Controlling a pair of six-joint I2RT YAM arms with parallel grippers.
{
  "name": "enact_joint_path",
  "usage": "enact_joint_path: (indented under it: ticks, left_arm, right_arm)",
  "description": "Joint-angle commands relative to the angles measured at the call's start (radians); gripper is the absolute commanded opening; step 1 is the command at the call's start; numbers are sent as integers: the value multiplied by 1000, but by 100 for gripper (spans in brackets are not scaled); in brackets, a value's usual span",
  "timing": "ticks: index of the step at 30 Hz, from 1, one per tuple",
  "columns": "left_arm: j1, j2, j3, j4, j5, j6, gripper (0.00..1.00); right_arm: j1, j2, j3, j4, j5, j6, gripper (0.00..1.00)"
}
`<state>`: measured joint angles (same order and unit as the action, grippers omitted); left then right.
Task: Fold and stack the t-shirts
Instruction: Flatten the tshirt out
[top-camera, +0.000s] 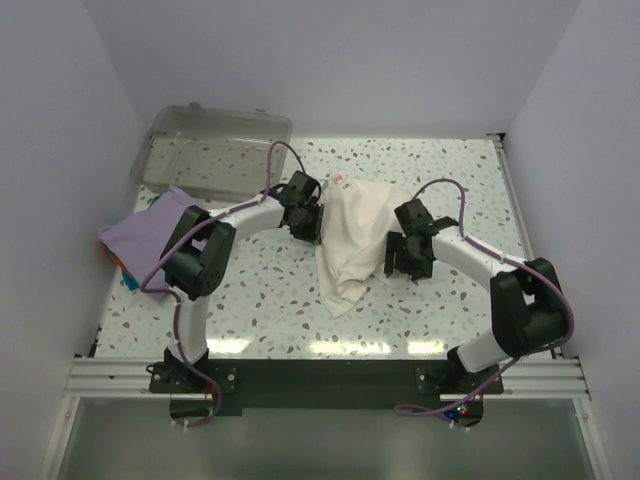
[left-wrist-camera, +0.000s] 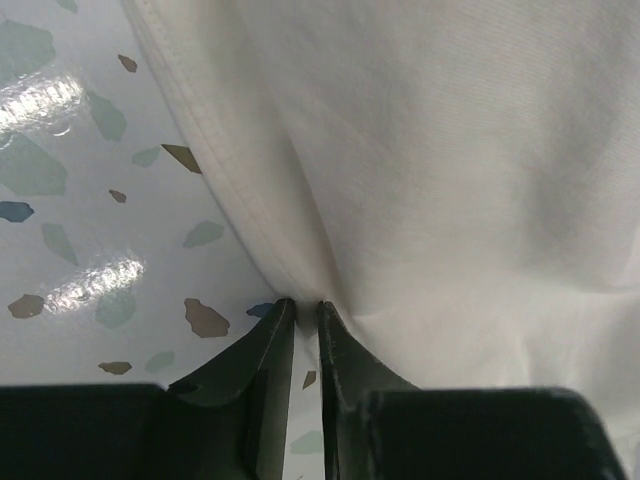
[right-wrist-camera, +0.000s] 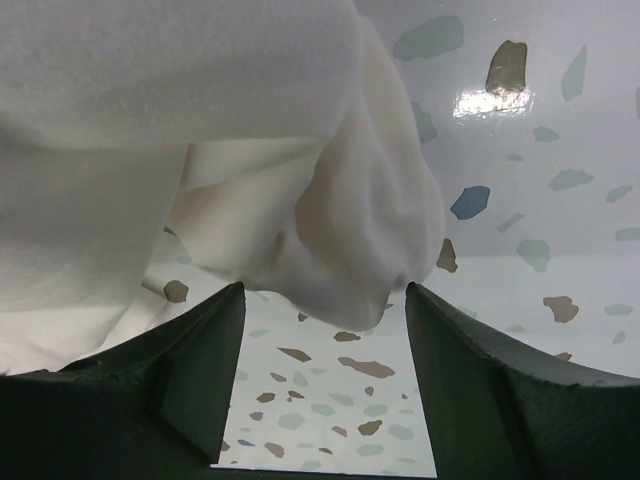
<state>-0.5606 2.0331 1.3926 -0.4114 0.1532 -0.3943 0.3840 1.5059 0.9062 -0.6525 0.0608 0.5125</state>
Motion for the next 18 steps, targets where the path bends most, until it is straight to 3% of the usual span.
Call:
enact_joint_path:
  ticks: [1,3,5,7,11,18]
  left_arm:
    - [-15,41,-3,-32,-1,28,19]
    - [-15,45,-9,-29,3,34,13]
    - [-13,42,-17,-24,2,35,0]
    - [-10,32,-18,-21,-6,40,0]
    - [14,-2,20,-56,-43,52,0]
    - [91,-108,94,-130,-83,74,0]
  right_arm:
    - [-8,31,2,53,1,9,66]
    - [-10,40,2,62,-6,8,62]
    - [-14,48,8,65,-7,4,48]
    - [-22,47,26,53,10,-3,27]
    - [-57,22,103,-28,50,-28,7]
    - [-166,-107,240,-218,148,-109,5]
